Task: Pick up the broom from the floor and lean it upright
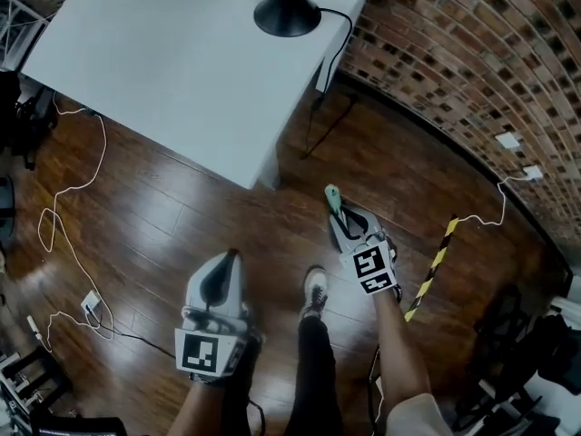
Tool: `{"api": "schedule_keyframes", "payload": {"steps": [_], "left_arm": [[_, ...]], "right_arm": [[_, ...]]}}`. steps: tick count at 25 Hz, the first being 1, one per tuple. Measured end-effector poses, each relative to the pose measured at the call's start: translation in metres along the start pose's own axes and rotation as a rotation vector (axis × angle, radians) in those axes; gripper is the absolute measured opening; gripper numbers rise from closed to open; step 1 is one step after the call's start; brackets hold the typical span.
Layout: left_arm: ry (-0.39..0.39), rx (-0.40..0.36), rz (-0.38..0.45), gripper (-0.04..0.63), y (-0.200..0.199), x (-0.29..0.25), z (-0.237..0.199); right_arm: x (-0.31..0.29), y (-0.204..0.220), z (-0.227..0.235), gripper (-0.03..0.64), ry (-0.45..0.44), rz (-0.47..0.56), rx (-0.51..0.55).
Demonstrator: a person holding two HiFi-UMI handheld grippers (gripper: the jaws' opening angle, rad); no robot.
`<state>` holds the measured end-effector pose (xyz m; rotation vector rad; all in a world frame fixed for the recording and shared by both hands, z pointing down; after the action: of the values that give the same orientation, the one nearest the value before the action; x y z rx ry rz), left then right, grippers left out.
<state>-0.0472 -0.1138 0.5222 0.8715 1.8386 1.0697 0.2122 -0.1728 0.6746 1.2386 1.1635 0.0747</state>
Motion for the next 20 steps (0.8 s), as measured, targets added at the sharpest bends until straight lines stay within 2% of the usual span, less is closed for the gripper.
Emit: {"api": "schedule_keyframes", "payload": {"steps": [7, 9, 20], "left_arm": [[-0.066, -0.006, 0.024, 0.0, -0.004, -0.015, -0.013], [-0.083, 0.002, 0.002, 0.0, -0.003, -0.018, -0.013], [-0.095, -0.024, -0.031, 0.0, -0.002, -0.036, -0.013]], "right_arm": [[-0.04, -0.04, 0.023, 0.089, -0.016, 0.048, 0.005], [-0.05, -0.049, 0.03, 0.087, -0.016, 0.052, 0.004], [-0.085, -0.079, 0.068, 0.089, -0.006, 0.055, 0.077]]}}
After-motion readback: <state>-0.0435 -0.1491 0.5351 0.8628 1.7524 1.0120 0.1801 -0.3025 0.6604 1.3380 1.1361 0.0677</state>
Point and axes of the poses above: the fingertips, and each gripper's own axes: x backward along the fingers, z to its right, y out of its underside, the point moved 8 cm from there along x, backward along the fingers, and after that the axes turned 6 degrees about x, right-handed, at the moved point
